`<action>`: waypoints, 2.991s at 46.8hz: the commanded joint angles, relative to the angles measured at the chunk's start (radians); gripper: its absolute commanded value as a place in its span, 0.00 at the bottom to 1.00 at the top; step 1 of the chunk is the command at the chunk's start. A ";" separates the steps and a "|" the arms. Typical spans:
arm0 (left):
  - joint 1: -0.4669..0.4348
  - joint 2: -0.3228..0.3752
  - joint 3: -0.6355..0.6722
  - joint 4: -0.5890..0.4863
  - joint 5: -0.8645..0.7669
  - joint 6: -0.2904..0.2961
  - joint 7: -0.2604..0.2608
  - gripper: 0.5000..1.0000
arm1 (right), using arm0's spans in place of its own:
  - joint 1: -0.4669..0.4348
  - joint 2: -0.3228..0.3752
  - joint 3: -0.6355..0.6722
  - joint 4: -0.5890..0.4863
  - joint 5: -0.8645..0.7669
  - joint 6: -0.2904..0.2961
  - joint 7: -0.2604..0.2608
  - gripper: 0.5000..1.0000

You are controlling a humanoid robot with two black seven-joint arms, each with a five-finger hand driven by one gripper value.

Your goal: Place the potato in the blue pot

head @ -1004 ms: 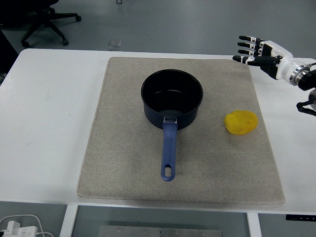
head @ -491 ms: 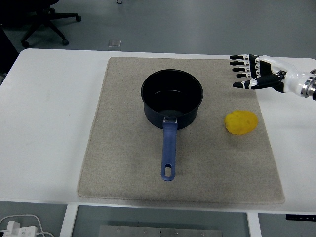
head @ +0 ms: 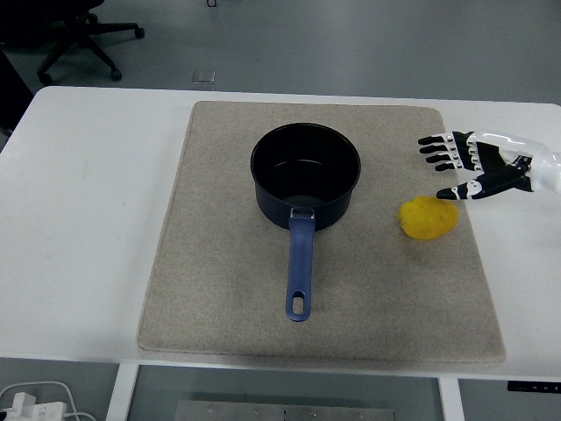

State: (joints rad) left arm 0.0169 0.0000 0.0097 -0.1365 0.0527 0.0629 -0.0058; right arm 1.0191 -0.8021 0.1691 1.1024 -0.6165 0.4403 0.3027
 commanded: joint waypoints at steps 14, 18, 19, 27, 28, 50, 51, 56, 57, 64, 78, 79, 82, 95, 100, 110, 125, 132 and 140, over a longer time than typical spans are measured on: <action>0.000 0.000 0.001 0.000 0.001 0.000 0.000 0.99 | -0.037 -0.025 0.010 0.059 -0.126 -0.135 0.073 0.85; 0.000 0.000 0.000 0.000 0.001 0.000 0.000 0.99 | -0.039 -0.023 0.010 0.059 -0.161 -0.152 0.099 0.85; 0.000 0.000 0.001 0.000 -0.001 0.000 0.000 0.99 | -0.039 -0.023 0.010 0.059 -0.169 -0.156 0.105 0.85; 0.000 0.000 -0.001 0.000 0.001 0.000 0.000 0.99 | -0.045 -0.031 0.009 0.077 -0.186 -0.163 0.125 0.84; 0.000 0.000 0.001 0.000 -0.001 0.000 0.001 0.99 | -0.047 -0.032 0.009 0.082 -0.186 -0.163 0.125 0.84; 0.000 0.000 0.000 0.000 -0.001 0.000 0.000 0.99 | -0.129 -0.022 0.006 0.125 -0.242 -0.288 0.164 0.82; 0.000 0.000 -0.001 0.000 0.001 0.000 0.000 0.99 | -0.132 -0.022 0.006 0.125 -0.242 -0.293 0.164 0.82; 0.000 0.000 0.001 0.000 -0.001 0.000 0.001 0.99 | -0.146 -0.016 0.004 0.120 -0.255 -0.311 0.171 0.82; 0.000 0.000 0.000 0.000 0.001 0.000 0.000 0.99 | -0.148 -0.014 0.004 0.119 -0.259 -0.316 0.171 0.82; 0.000 0.000 0.001 0.000 0.001 0.000 0.001 0.99 | -0.171 0.009 0.001 0.099 -0.285 -0.354 0.177 0.79; 0.000 0.000 0.000 0.000 0.001 0.000 0.000 0.99 | -0.197 0.037 0.000 0.067 -0.295 -0.405 0.176 0.61; 0.000 0.000 -0.001 0.000 -0.001 0.000 0.000 0.99 | -0.197 0.037 0.000 0.065 -0.295 -0.405 0.176 0.61; 0.000 0.000 0.001 0.000 0.001 0.000 0.000 0.99 | -0.198 0.035 0.000 0.065 -0.295 -0.405 0.176 0.61; 0.000 0.000 0.001 0.000 0.001 0.000 0.000 0.99 | -0.203 0.038 0.000 0.063 -0.295 -0.405 0.177 0.59; 0.000 0.000 0.001 0.000 -0.001 0.000 0.000 0.99 | -0.203 0.040 0.000 0.063 -0.295 -0.405 0.177 0.57; 0.000 0.000 0.001 0.000 0.001 0.000 0.000 0.99 | -0.205 0.044 0.000 0.063 -0.296 -0.405 0.196 0.49; 0.000 0.000 -0.001 0.000 -0.001 0.000 0.000 0.99 | -0.211 0.052 -0.013 0.060 -0.316 -0.405 0.223 0.13; 0.000 0.000 0.000 0.000 -0.001 0.000 0.000 0.99 | -0.218 0.052 -0.014 0.060 -0.316 -0.405 0.234 0.09; 0.000 0.000 0.001 0.000 -0.001 0.000 0.000 0.99 | -0.221 0.054 -0.014 0.060 -0.319 -0.407 0.234 0.00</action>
State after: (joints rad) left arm 0.0169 0.0000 0.0098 -0.1365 0.0530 0.0629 -0.0059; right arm 0.7995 -0.7501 0.1551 1.1627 -0.9339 0.0353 0.5369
